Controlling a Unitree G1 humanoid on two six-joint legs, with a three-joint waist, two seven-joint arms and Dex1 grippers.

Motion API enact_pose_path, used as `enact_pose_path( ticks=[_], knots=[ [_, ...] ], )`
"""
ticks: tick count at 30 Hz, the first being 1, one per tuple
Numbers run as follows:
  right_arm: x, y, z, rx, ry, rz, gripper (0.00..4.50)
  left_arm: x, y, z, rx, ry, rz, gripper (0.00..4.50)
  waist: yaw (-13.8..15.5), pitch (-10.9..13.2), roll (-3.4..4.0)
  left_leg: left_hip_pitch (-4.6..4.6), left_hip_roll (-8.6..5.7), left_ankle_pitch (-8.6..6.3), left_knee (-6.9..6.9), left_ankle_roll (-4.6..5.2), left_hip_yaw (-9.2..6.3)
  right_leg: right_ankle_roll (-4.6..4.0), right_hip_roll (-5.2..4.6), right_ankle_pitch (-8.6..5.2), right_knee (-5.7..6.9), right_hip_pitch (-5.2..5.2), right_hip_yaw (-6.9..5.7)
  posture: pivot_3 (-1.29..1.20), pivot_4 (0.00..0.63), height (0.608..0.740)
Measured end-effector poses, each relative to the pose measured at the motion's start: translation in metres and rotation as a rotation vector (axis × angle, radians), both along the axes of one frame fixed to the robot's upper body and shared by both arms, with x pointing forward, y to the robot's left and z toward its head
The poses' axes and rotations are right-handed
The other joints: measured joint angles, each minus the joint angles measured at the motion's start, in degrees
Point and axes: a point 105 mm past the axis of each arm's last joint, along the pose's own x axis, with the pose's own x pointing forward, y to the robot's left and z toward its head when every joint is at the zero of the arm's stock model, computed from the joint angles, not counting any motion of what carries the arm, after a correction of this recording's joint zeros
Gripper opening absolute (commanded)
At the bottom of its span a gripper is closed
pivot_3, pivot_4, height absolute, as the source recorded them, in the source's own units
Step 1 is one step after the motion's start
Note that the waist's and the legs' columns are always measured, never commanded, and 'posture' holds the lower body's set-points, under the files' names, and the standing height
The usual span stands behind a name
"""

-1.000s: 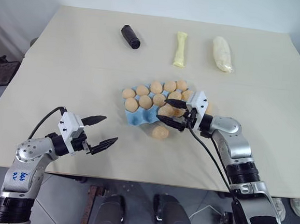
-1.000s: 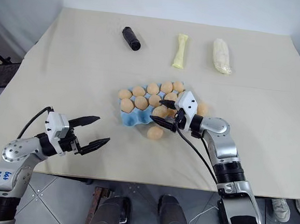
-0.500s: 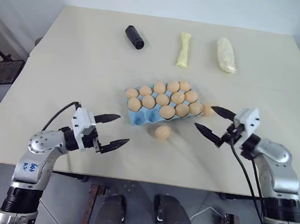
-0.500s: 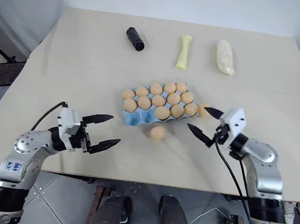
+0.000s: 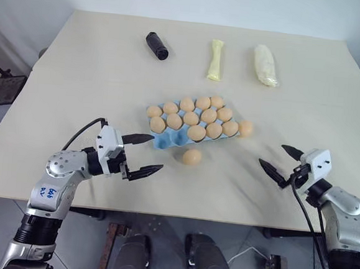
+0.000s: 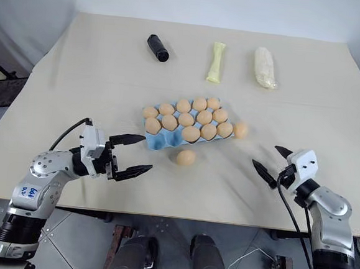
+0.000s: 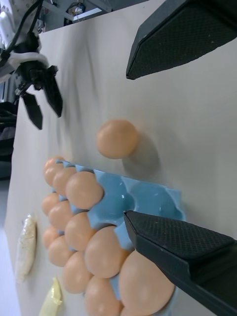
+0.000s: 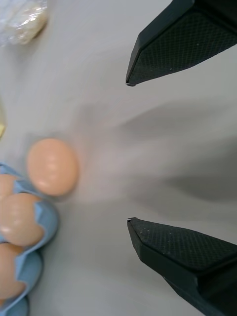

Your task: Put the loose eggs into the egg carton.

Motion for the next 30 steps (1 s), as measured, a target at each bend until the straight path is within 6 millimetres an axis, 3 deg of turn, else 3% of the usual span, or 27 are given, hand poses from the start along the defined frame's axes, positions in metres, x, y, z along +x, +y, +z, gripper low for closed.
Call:
enact_pose_path(
  ticks=[13, 19, 23, 28, 30],
  knots=[
    [0.068, 0.040, 0.015, -0.065, 0.051, 0.182, 4.48, -0.001, 0.015, 0.004, -0.014, -0.024, 0.099, 4.50, -0.13, 0.05, 0.08, -0.04, -0.03, 0.02, 0.01, 0.04, 0.00, 0.05, -0.06, 0.03, -0.02, -0.04, -0.05, 0.00, 0.150, 0.740],
    [0.075, 0.056, 0.003, -0.070, 0.101, 0.231, 4.48, -0.005, 0.019, 0.001, -0.012, -0.014, 0.127, 4.50, -0.11, 0.06, 0.09, -0.09, -0.05, -0.01, 0.01, 0.03, 0.02, 0.05, -0.11, 0.03, -0.07, -0.04, -0.08, 0.00, 0.150, 0.740],
    [0.077, 0.060, 0.004, -0.076, 0.102, 0.245, 3.65, -0.008, 0.020, 0.003, -0.006, -0.021, 0.136, 4.50, -0.14, 0.06, 0.09, -0.08, -0.05, -0.02, 0.02, 0.04, 0.01, 0.05, -0.11, 0.03, -0.07, -0.04, -0.09, 0.00, 0.150, 0.740],
    [0.076, 0.061, 0.004, -0.067, 0.096, 0.255, 2.01, -0.007, 0.025, 0.004, -0.003, -0.022, 0.156, 4.50, -0.14, 0.06, 0.10, -0.08, -0.05, -0.01, 0.04, 0.02, 0.00, 0.05, -0.11, 0.03, -0.04, -0.04, -0.10, 0.00, 0.150, 0.740],
    [0.075, 0.060, 0.003, -0.067, 0.094, 0.254, 1.88, -0.007, 0.025, 0.004, -0.003, -0.022, 0.156, 4.50, -0.14, 0.06, 0.10, -0.08, -0.05, -0.01, 0.03, 0.02, 0.01, 0.05, -0.12, 0.03, -0.03, -0.04, -0.10, 0.00, 0.150, 0.740]
  ],
)
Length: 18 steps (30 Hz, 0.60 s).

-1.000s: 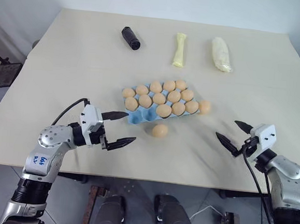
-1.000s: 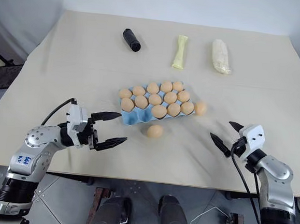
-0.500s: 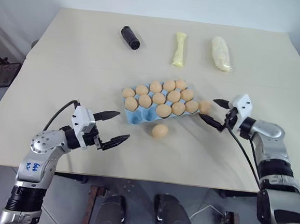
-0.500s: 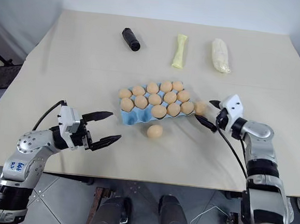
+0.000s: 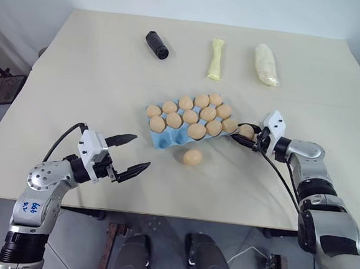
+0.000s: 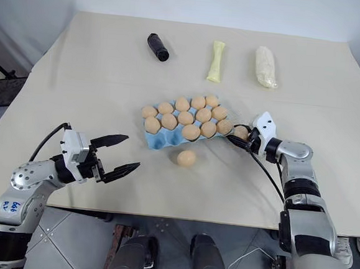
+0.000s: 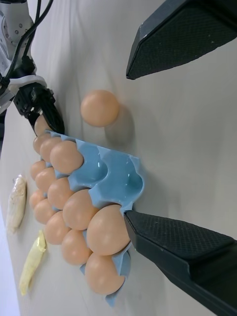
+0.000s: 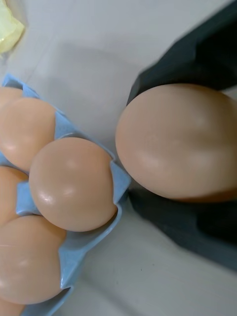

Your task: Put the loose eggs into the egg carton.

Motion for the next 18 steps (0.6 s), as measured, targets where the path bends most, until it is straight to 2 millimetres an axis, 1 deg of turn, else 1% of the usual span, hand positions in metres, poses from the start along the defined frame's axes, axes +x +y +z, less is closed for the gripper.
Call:
enact_pose_path(
  ticks=[1, 3, 6, 9, 11, 12, 14, 16, 18],
  knots=[
    [-0.001, -0.002, -0.001, -0.003, -0.002, -0.002, 1.88, 0.000, 0.000, 0.000, 0.000, -0.001, -0.001, 4.50, 0.01, 0.00, 0.00, 0.00, 0.00, 0.00, -0.01, 0.00, -0.01, 0.00, 0.00, 0.00, 0.00, 0.00, -0.01, 0.00, 0.150, 0.740],
    [-0.007, -0.014, -0.002, -0.014, -0.006, -0.021, 1.88, 0.001, 0.000, 0.001, 0.000, -0.005, -0.001, 4.50, 0.20, 0.00, 0.01, 0.00, 0.00, 0.00, -0.05, 0.00, -0.04, 0.00, 0.00, 0.00, -0.02, 0.00, -0.04, 0.00, 0.150, 0.740],
    [-0.016, -0.029, 0.003, -0.012, -0.011, -0.038, 1.88, 0.002, 0.001, 0.001, -0.001, -0.003, 0.000, 4.50, 0.30, 0.01, 0.02, -0.04, -0.02, -0.02, -0.04, 0.03, -0.03, 0.00, -0.02, 0.00, -0.07, 0.00, -0.03, 0.00, 0.150, 0.740],
    [-0.025, -0.024, 0.018, 0.009, -0.033, 0.004, 1.88, 0.004, 0.001, 0.003, -0.003, -0.008, 0.000, 4.50, 0.05, 0.04, 0.06, -0.03, 0.01, -0.02, -0.06, 0.02, 0.00, 0.01, -0.01, 0.00, -0.05, -0.02, -0.01, 0.00, 0.150, 0.740],
    [-0.035, -0.003, 0.038, 0.046, -0.074, 0.079, 1.88, 0.009, 0.007, 0.003, -0.013, -0.002, 0.027, 4.50, -0.24, 0.06, 0.10, 0.04, 0.10, -0.01, -0.08, -0.03, -0.01, 0.00, 0.07, 0.00, 0.00, -0.02, -0.03, 0.00, 0.150, 0.740],
    [-0.039, 0.010, 0.050, 0.071, -0.098, 0.117, 1.88, 0.010, 0.010, 0.002, -0.018, 0.001, 0.041, 4.50, -0.42, 0.07, 0.11, 0.03, 0.13, 0.01, -0.09, -0.09, -0.01, 0.00, 0.11, 0.00, 0.01, -0.03, -0.05, 0.00, 0.150, 0.740],
    [-0.046, 0.036, 0.067, 0.101, -0.140, 0.182, 1.88, 0.012, 0.016, -0.001, -0.026, 0.016, 0.062, 4.50, -0.62, 0.07, 0.11, 0.06, 0.14, 0.04, -0.07, -0.14, -0.05, 0.00, 0.10, 0.00, 0.07, -0.03, -0.07, 0.00, 0.150, 0.740],
    [-0.052, 0.060, 0.072, 0.115, -0.146, 0.234, 1.88, 0.012, 0.020, -0.006, -0.029, 0.032, 0.077, 4.50, -0.54, 0.07, 0.11, 0.05, 0.08, 0.05, -0.05, -0.14, -0.07, 0.00, 0.04, 0.00, 0.07, -0.03, -0.08, 0.00, 0.150, 0.740],
    [-0.055, 0.081, 0.072, 0.140, -0.133, 0.266, 1.88, 0.011, 0.026, -0.011, -0.031, 0.048, 0.095, 4.50, -0.48, 0.07, 0.11, 0.03, 0.02, 0.06, -0.05, -0.12, -0.09, 0.00, -0.05, 0.00, 0.07, -0.04, -0.09, 0.00, 0.150, 0.740]
  ],
)
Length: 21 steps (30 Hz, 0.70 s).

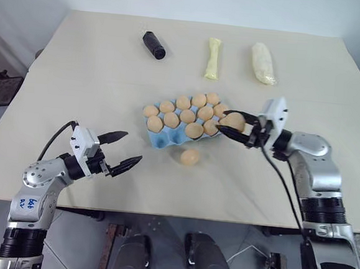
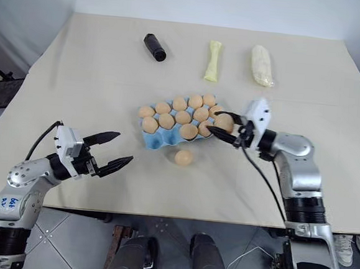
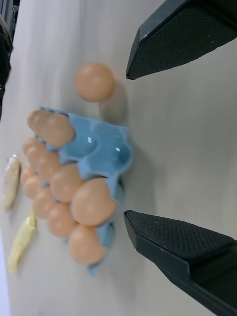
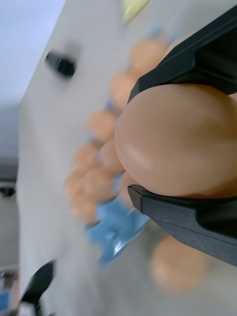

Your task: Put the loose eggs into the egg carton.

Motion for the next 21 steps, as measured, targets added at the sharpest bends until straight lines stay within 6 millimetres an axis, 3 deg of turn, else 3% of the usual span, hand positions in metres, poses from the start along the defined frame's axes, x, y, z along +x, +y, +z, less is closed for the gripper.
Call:
enact_pose_path(
  ticks=[5, 8, 11, 18, 19, 21],
  knots=[
    [-0.004, 0.058, 0.004, 0.040, 0.022, 0.116, 1.88, -0.003, 0.008, -0.004, 0.001, 0.006, 0.030, 4.50, 0.28, 0.00, 0.00, -0.09, -0.04, -0.02, -0.06, 0.03, -0.06, 0.00, -0.06, 0.00, -0.04, -0.11, -0.10, 0.00, 0.150, 0.740],
    [-0.003, 0.077, 0.006, 0.028, 0.013, 0.141, 1.88, -0.005, 0.010, -0.005, 0.002, 0.009, 0.040, 4.50, 0.46, 0.00, 0.00, -0.12, -0.04, -0.09, -0.08, 0.06, -0.09, -0.01, -0.08, 0.00, -0.09, -0.12, -0.19, 0.00, 0.150, 0.740],
    [0.002, 0.091, -0.010, 0.001, 0.047, 0.141, 1.88, -0.007, 0.011, -0.008, 0.002, 0.017, 0.051, 4.50, 0.61, 0.00, 0.00, -0.23, -0.07, -0.13, -0.06, 0.10, -0.15, -0.01, -0.14, 0.00, -0.15, -0.14, -0.33, 0.00, 0.150, 0.740],
    [0.006, 0.094, -0.027, -0.035, 0.088, 0.135, 4.24, -0.011, 0.008, -0.004, 0.009, -0.003, 0.054, 4.50, 0.57, 0.00, 0.00, -0.33, -0.06, -0.22, -0.08, 0.12, -0.20, -0.01, -0.18, 0.00, -0.15, -0.15, -0.62, 0.00, 0.150, 0.740],
    [0.006, 0.094, -0.027, -0.036, 0.083, 0.137, 4.48, -0.011, 0.007, -0.003, 0.009, -0.007, 0.055, 4.50, 0.57, 0.00, 0.00, -0.34, -0.05, -0.22, -0.07, 0.12, -0.23, -0.01, -0.18, 0.00, -0.15, -0.15, -0.69, 0.00, 0.150, 0.740],
    [0.005, 0.093, -0.024, -0.035, 0.070, 0.142, 4.48, -0.012, 0.006, -0.002, 0.011, -0.012, 0.052, 4.50, 0.53, 0.00, 0.00, -0.34, -0.05, -0.22, -0.07, 0.12, -0.22, -0.01, -0.19, 0.00, -0.15, -0.15, -0.73, 0.00, 0.150, 0.740]
  ],
)
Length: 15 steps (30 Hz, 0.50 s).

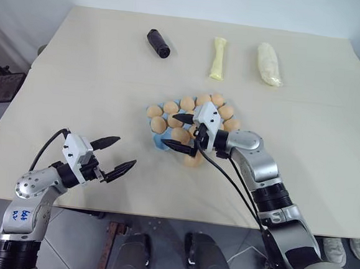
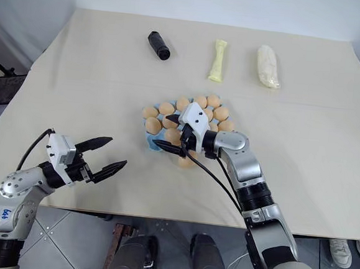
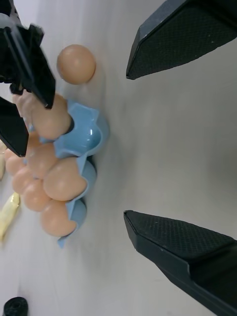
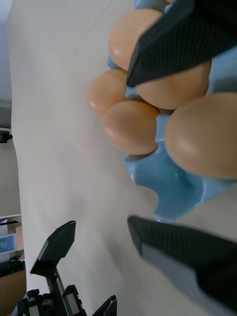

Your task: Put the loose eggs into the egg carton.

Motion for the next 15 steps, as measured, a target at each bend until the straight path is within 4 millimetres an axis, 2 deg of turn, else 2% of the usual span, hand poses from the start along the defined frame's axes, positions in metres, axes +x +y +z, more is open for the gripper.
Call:
enact_pose_path(
  ticks=[2, 7, 15],
  knots=[
    [-0.006, -0.010, 0.006, 0.005, -0.035, 0.010, 4.48, 0.000, -0.004, 0.003, 0.002, -0.012, -0.014, 4.50, 0.06, 0.00, 0.00, -0.02, 0.00, -0.01, -0.01, 0.00, -0.02, 0.00, -0.01, 0.00, -0.01, 0.01, -0.04, 0.00, 0.150, 0.740],
    [-0.030, -0.070, 0.020, 0.020, -0.104, -0.026, 4.48, 0.000, -0.013, 0.006, 0.008, -0.022, -0.057, 4.50, 1.32, 0.00, 0.00, -0.12, -0.02, -0.09, 0.00, 0.03, -0.27, 0.00, -0.15, 0.00, -0.54, 0.20, -0.53, 0.00, 0.150, 0.740],
    [-0.055, -0.146, -0.015, -0.025, -0.019, -0.204, 4.48, 0.004, -0.026, 0.009, 0.029, -0.029, -0.147, 4.50, 1.49, 0.00, 0.00, -0.12, 0.00, -0.06, 0.04, 0.05, -0.21, -0.01, -0.13, 0.00, -0.53, 0.22, -0.55, 0.00, 0.150, 0.740]
  ],
)
